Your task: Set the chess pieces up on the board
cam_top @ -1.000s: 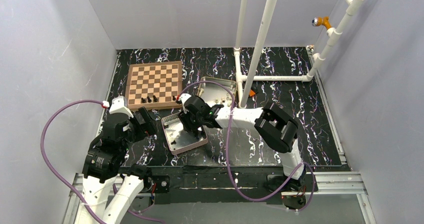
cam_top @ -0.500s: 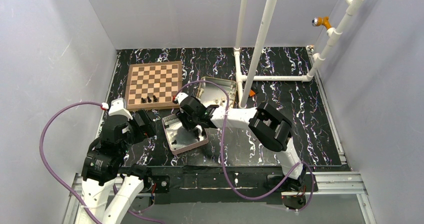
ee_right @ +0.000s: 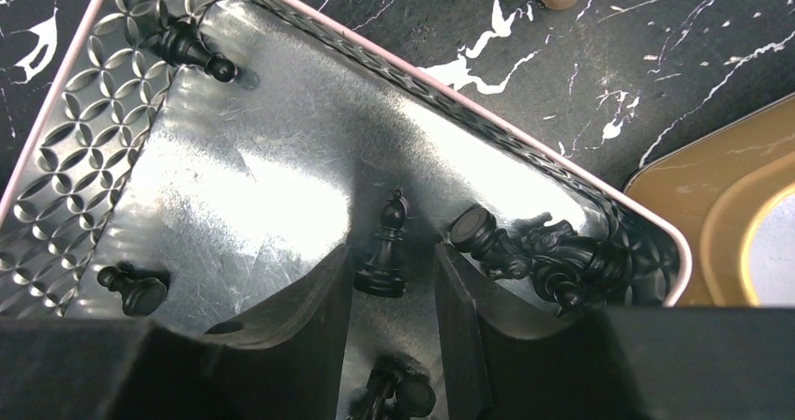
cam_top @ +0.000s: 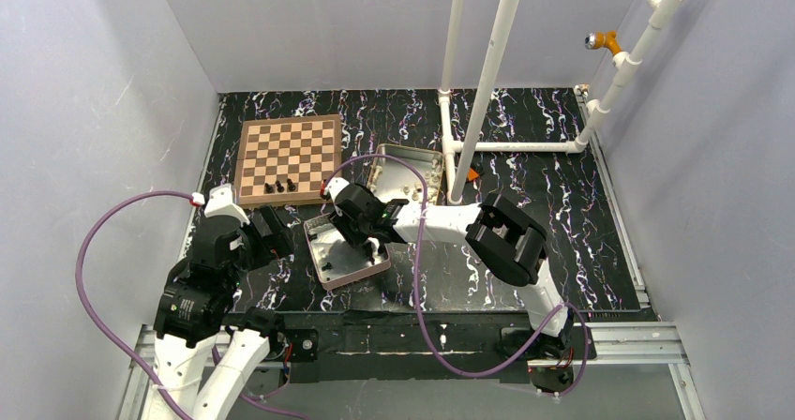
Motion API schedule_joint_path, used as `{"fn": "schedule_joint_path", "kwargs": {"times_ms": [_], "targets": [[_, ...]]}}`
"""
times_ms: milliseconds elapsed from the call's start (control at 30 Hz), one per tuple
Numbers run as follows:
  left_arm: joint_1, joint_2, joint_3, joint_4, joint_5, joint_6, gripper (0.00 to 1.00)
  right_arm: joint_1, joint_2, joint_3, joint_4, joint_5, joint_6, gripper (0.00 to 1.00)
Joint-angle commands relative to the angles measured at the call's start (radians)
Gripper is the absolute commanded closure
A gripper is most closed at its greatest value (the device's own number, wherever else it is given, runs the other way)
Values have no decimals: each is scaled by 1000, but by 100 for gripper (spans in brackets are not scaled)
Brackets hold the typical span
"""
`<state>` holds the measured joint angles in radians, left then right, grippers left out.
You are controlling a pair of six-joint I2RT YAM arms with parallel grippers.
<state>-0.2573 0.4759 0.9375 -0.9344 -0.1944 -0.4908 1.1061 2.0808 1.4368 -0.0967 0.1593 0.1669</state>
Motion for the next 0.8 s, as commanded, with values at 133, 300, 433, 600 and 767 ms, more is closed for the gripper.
{"fn": "schedule_joint_path", "kwargs": {"times_ms": [133,300,433,600,767], "targets": [[5,-15,-12,6,8,-4,2,17,-31,-26,-34,26,-53,66],[4,-17,-20,14,27,-31,2,17,-55,-14,-28,-14,-79,82],[4,-21,-45,68,100,-83,2,4,-104,5,-22,-86,-126,90],[4,-42,-86,161,167,-207,2,-53,-200,-18,10,-299,-163,96],[4,-52,-106,251,194,-317,2,-126,-317,-134,144,-527,-164,99]]}}
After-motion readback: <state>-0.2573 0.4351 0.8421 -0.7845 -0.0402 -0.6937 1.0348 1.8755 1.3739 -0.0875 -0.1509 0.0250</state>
